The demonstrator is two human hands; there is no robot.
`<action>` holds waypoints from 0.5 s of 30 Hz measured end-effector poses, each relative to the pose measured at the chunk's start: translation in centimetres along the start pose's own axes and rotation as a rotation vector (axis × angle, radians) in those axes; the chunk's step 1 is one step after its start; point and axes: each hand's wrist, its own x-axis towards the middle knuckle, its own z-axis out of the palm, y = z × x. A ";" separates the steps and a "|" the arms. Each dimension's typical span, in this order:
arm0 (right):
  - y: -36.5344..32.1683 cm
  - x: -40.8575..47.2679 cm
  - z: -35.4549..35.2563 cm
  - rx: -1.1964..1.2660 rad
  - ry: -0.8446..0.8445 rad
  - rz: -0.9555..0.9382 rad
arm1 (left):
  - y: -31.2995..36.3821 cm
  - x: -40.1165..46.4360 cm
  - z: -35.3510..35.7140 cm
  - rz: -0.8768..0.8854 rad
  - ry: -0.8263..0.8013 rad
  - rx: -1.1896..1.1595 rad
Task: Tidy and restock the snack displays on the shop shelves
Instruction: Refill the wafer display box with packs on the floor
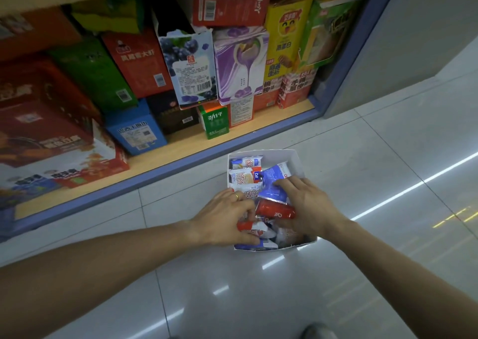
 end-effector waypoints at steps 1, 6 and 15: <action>0.0 0.3 -0.4 0.008 0.014 0.023 | 0.0 0.0 -0.2 -0.006 -0.009 -0.008; 0.8 0.9 -4.0 0.393 0.102 0.293 | 0.6 0.5 -1.3 -0.106 0.043 -0.252; 0.5 0.6 -6.2 0.960 -0.117 0.161 | 2.6 4.6 -3.9 -0.199 0.090 -0.899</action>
